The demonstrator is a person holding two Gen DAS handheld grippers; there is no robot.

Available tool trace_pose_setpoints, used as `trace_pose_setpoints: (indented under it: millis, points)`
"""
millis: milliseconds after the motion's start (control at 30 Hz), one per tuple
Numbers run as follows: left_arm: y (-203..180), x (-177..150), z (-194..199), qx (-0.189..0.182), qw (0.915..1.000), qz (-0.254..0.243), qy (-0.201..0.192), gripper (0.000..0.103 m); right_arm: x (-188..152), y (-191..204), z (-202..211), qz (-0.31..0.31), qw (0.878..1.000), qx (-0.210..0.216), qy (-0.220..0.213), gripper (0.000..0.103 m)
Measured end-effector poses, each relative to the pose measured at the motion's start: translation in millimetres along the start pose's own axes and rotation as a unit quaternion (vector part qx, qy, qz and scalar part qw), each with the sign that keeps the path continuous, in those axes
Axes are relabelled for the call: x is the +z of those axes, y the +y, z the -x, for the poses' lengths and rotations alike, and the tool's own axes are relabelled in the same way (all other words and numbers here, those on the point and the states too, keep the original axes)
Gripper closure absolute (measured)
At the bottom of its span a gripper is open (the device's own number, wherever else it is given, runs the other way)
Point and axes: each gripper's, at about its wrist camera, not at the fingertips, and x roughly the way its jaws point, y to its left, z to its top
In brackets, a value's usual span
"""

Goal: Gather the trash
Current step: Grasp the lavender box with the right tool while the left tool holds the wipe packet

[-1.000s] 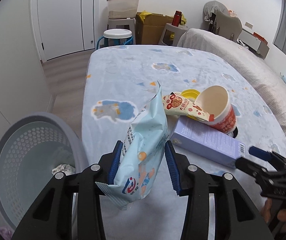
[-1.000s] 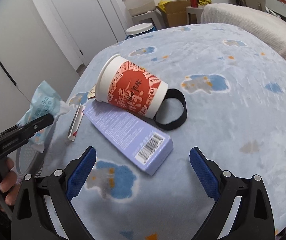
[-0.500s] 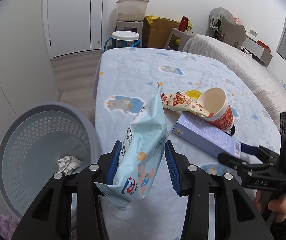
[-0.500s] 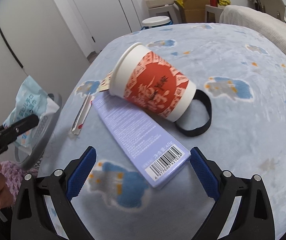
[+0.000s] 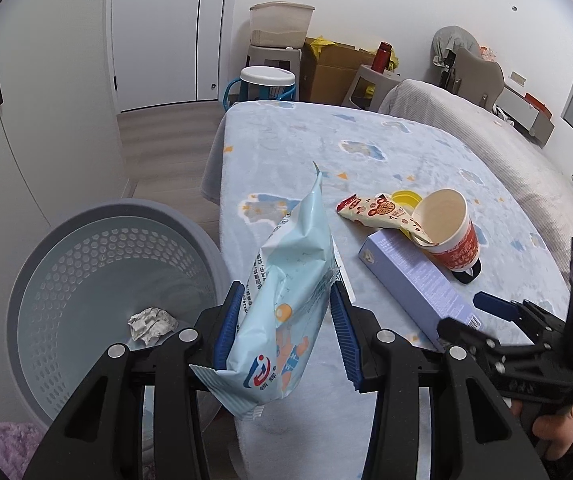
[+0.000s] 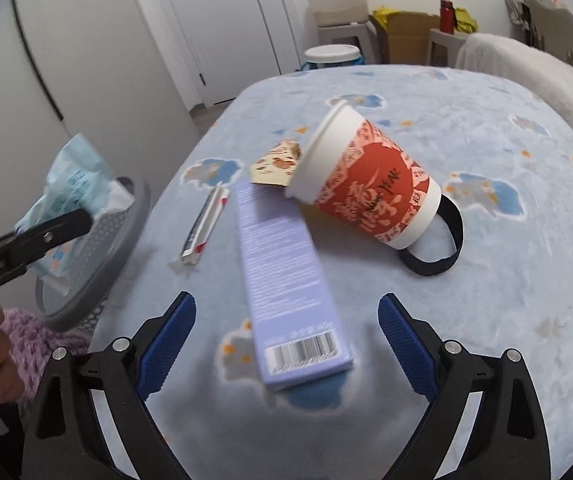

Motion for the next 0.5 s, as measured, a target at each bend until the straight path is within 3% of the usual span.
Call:
trace_pose_setpoints:
  millis: [100,367,467,500]
  points:
    - [2,-1,0,-0.002,1.0,0.003,0.001,0.061,6,0,-12,0.003,1.0,-0.01,0.009,0.021]
    - [11,-5,6,0.002,0.9999,0.011,-0.003,0.061,12,3,-32,0.015,0.999,-0.031,0.028,0.025]
    - [16,-7,9,0.002,0.9999,0.016,-0.003,0.061,9,12,-34,0.041,0.997,-0.061,0.029,0.037]
    - [17,-7,9,0.002,0.9998,0.018,-0.003,0.061,6,14,-33,0.048,0.996,-0.067,0.028,0.045]
